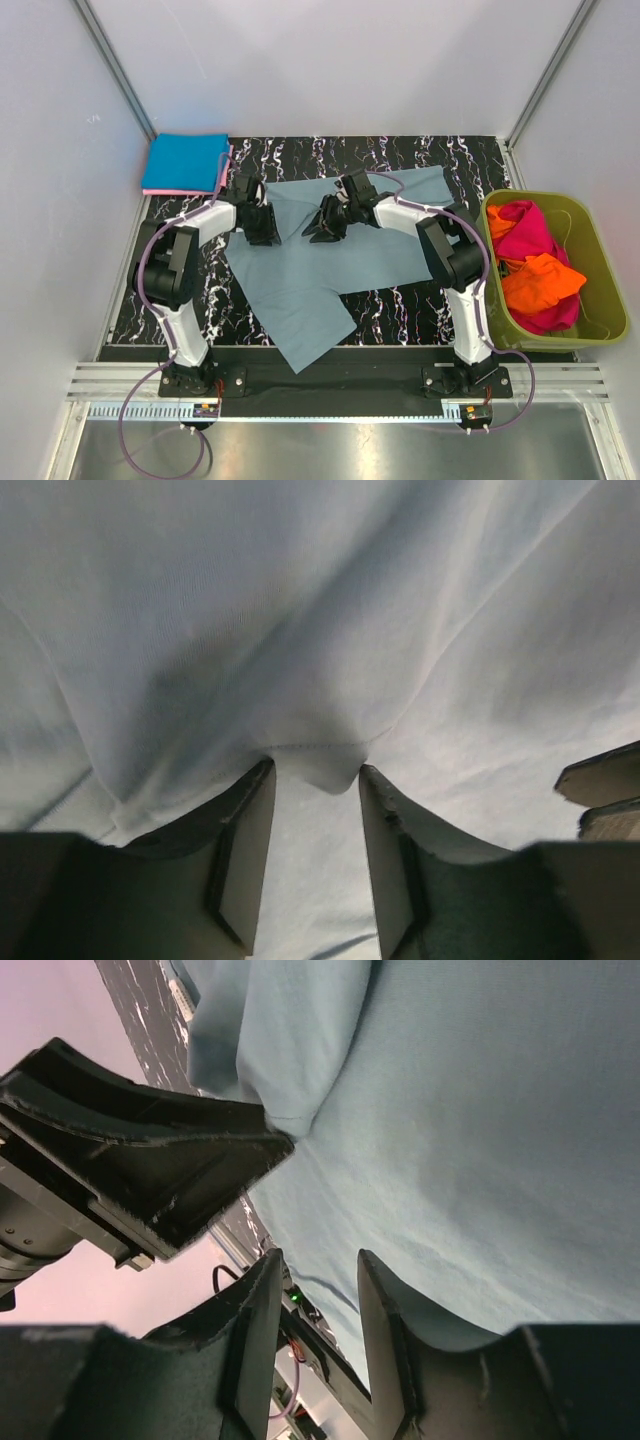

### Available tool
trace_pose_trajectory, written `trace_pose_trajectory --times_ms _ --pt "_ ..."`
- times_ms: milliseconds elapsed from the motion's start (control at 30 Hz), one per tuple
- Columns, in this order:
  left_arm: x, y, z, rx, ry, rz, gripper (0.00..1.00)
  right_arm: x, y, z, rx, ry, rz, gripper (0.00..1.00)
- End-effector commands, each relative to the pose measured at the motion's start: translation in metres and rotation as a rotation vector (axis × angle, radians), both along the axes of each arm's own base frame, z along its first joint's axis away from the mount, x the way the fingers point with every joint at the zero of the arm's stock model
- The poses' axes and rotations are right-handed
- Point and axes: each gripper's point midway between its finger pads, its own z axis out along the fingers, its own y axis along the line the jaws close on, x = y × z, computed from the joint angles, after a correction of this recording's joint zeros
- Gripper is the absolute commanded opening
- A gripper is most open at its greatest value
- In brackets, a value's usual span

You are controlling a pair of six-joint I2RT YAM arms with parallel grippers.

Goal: Fold and stack the t-shirts
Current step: Fold the tshirt

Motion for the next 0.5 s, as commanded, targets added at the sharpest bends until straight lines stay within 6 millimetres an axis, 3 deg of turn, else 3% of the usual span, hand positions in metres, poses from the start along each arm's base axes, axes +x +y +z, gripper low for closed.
trace_pose_trajectory --times_ms 0,133,200,467 --pt "0.026 -0.003 0.01 0.014 -0.079 -0.005 0.34 0.009 0.01 0.012 0.06 -0.016 0.004 0.43" --pt "0.036 -0.003 0.018 0.021 -0.102 0.0 0.07 0.013 0.014 0.005 0.066 0.003 0.005 0.42" --pt "0.043 0.0 0.028 0.035 -0.135 0.012 0.01 0.017 0.018 0.007 0.078 0.0 0.002 0.4" --pt "0.08 0.022 0.05 0.091 -0.21 0.051 0.0 0.037 0.031 0.004 0.107 0.035 -0.038 0.29"
